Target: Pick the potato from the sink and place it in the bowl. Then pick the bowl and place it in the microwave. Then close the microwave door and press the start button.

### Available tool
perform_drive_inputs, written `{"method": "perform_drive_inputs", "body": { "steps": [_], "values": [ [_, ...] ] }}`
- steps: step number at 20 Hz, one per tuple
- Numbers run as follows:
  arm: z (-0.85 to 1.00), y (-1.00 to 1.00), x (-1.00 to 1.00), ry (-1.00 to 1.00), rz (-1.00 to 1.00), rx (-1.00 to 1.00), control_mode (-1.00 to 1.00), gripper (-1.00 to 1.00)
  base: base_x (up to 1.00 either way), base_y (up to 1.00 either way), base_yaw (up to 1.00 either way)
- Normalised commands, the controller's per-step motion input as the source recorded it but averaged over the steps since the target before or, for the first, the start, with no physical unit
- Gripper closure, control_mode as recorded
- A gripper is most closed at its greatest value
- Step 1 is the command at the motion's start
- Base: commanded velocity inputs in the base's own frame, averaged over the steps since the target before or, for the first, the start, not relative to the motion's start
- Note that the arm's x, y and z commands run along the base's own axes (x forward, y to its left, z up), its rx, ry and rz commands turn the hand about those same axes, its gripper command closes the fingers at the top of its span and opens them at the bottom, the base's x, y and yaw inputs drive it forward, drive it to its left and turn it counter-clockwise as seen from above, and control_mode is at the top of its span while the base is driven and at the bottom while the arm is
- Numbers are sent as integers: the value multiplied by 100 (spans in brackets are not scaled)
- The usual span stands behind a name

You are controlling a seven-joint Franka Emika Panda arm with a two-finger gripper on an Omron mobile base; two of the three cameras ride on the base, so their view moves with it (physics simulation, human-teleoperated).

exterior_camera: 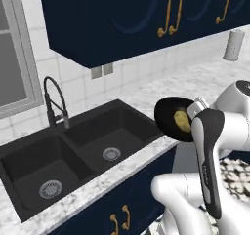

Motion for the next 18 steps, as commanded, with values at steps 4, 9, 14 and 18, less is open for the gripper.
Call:
{"method": "perform_drive_inputs", "body": {
  "steps": [4,9,14,18],
  "values": [
    [0,0,0,0,0,0,100,100,-21,-5,-78],
    [0,0,0,0,0,0,100,100,-14,-29,-79],
    [0,0,0,0,0,0,100,100,-3,-45,-73],
    [0,0,0,0,0,0,100,100,0,-58,-70]
  ]
}}
